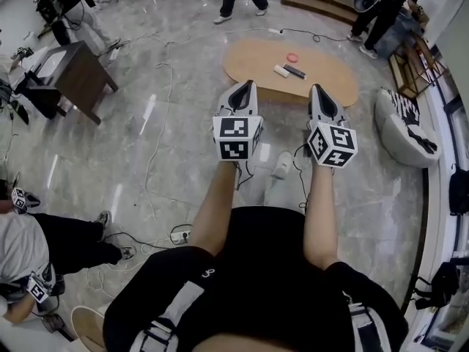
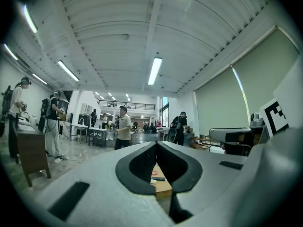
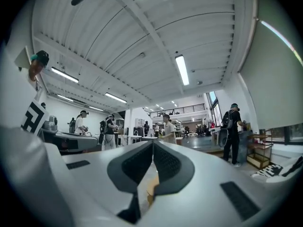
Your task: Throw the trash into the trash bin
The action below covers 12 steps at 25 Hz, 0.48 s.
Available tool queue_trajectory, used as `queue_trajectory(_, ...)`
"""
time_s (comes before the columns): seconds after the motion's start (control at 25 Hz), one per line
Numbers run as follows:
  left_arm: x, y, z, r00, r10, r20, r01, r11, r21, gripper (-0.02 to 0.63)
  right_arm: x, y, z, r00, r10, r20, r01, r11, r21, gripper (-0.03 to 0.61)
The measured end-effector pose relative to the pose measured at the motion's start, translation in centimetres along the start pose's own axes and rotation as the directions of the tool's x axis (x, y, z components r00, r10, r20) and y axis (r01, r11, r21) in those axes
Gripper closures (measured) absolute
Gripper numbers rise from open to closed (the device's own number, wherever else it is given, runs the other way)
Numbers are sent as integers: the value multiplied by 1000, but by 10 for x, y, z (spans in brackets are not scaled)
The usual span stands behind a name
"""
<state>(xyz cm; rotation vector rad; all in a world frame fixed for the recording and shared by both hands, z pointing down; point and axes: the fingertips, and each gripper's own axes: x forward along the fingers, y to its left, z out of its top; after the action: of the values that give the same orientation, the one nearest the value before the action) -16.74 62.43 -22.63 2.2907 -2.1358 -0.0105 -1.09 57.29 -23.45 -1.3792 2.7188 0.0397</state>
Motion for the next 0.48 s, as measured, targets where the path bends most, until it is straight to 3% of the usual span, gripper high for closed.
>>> queue_trajectory(0.2,91,8,-14,999,37,-7,-37,999,8,609,81,-65,-17,1000,6,30,-7,999,45,566)
queue_trajectory(0.48,291,-2,-22,999,49,1,-49,999,-7,609,233,-201,-48,1000,3,13,-4,998,55,566)
